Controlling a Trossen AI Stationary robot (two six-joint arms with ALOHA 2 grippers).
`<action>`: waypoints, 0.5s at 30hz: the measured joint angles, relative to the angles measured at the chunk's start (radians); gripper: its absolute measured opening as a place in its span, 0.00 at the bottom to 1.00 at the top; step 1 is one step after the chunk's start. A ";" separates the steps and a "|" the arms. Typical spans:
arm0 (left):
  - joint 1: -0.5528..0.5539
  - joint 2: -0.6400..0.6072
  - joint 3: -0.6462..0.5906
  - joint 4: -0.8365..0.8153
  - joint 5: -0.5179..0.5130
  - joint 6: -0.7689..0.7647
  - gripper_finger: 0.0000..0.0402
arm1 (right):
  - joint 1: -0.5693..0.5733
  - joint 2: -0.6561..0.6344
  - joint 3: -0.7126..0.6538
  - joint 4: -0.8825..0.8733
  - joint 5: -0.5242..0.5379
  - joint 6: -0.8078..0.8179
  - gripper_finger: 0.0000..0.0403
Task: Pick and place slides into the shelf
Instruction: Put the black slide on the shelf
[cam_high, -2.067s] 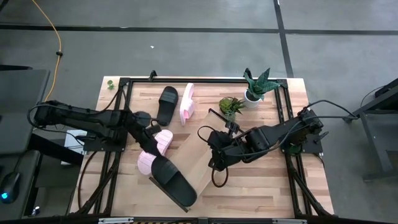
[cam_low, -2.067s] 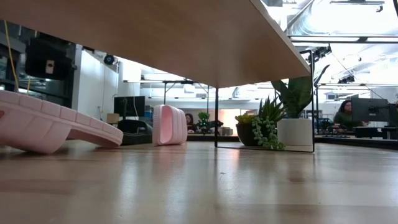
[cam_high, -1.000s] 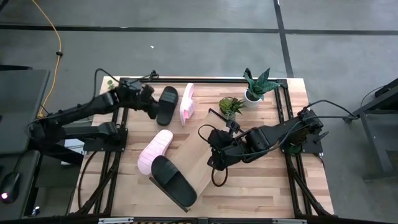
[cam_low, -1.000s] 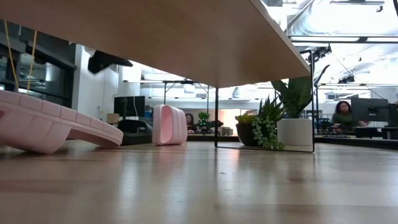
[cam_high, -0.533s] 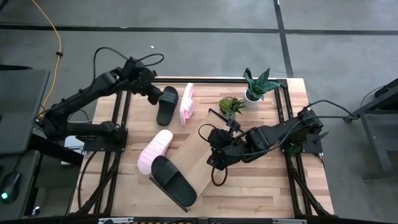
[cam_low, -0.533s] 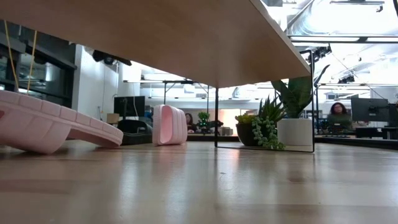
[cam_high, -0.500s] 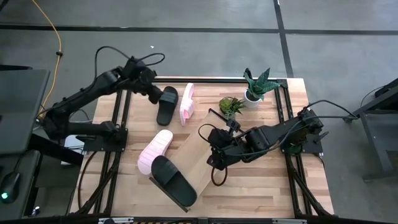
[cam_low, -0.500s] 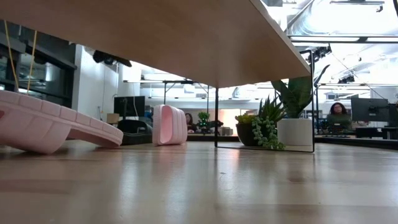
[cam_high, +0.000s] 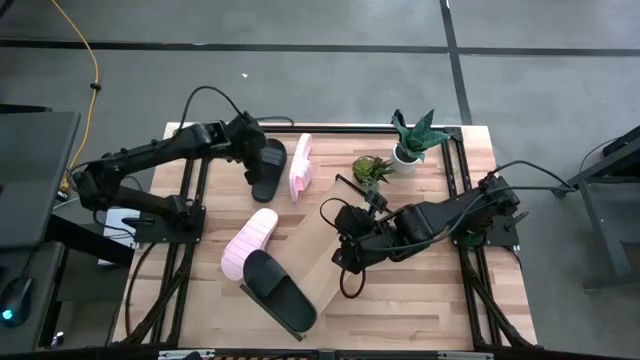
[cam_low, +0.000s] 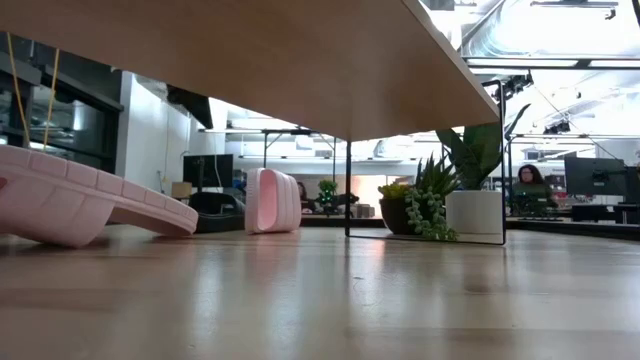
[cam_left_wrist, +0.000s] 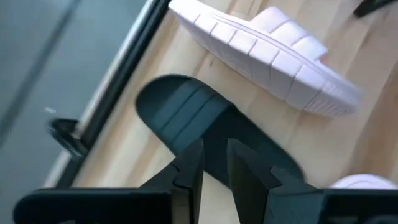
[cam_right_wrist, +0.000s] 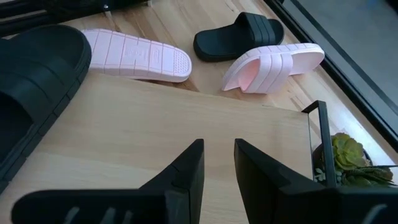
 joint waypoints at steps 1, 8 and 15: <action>-0.022 0.000 0.000 0.002 -0.039 0.009 0.15 | 0.000 0.000 0.000 0.000 0.005 0.000 0.19; -0.143 0.002 0.000 0.055 -0.149 0.077 0.14 | 0.000 0.000 0.000 0.000 0.038 -0.004 0.19; -0.183 0.048 -0.044 0.097 -0.193 0.145 0.14 | 0.000 0.000 0.000 0.000 0.051 -0.007 0.19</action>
